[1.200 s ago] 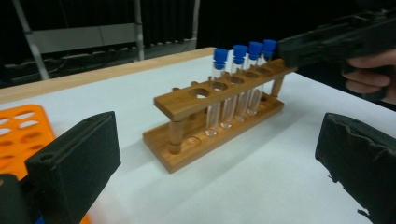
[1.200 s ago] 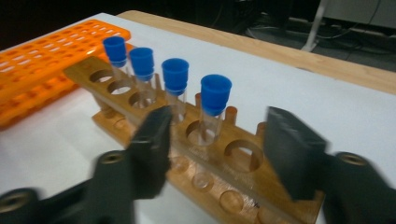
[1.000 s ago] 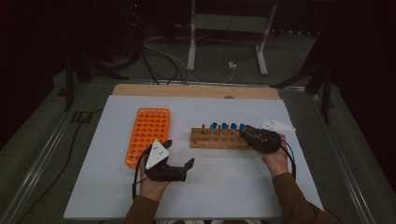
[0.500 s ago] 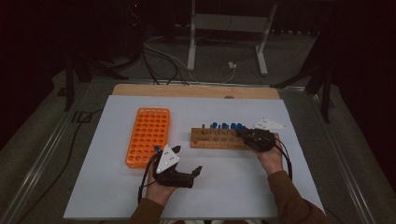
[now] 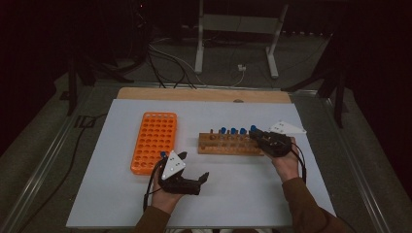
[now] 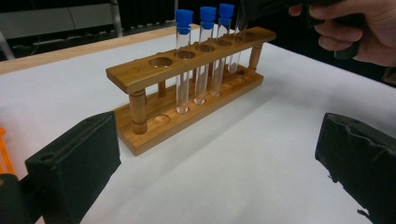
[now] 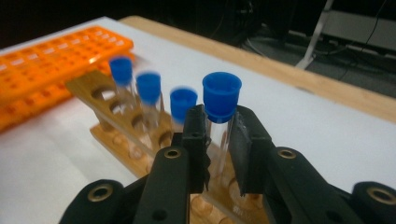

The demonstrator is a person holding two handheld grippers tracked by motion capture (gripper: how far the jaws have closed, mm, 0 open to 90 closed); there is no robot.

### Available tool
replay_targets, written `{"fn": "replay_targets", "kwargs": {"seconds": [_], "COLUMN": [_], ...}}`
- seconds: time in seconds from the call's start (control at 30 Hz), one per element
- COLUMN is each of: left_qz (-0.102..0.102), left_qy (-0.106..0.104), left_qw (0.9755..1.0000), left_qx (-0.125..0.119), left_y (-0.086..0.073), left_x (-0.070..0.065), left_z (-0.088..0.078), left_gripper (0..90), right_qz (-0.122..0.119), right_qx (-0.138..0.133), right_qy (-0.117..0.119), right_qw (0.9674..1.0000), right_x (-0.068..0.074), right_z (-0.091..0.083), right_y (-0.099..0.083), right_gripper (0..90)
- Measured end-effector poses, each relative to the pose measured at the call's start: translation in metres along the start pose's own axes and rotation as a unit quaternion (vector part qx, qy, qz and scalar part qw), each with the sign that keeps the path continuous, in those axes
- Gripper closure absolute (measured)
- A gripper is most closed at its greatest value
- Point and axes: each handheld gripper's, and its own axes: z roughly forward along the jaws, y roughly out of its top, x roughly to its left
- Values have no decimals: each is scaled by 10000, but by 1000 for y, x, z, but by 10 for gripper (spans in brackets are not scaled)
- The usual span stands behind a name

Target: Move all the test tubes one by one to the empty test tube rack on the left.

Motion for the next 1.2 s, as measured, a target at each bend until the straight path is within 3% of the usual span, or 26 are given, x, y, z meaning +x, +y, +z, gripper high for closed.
{"fn": "replay_targets", "kwargs": {"seconds": [0.23, 0.47, 0.7, 0.97, 1.2], "left_qz": [-98, -125, 63, 79, 26], "left_qy": [-22, -6, -20, 11, -111], "left_qw": [9999, 9999, 9999, 9999, 9999], "left_qx": [-53, -88, -96, -130, 57], "left_y": [1, 8, 19, 33, 42], "left_x": [2, 3, -4, -11, -19], "left_z": [-1, 1, 5, 23, 50], "left_gripper": [10, 10, 18, 60, 122], "right_qz": [-182, -305, -275, -178, 3], "right_qx": [-209, -300, -420, -381, -249], "right_qy": [-2, 108, 259, 554, 954], "right_qw": [9996, 9990, 9984, 9976, 9951], "right_x": [3, 8, 13, 23, 39], "right_z": [-15, -23, -33, -33, -27], "right_y": [21, 29, 35, 31, 26], "right_gripper": [769, 769, 769, 768, 768]}}
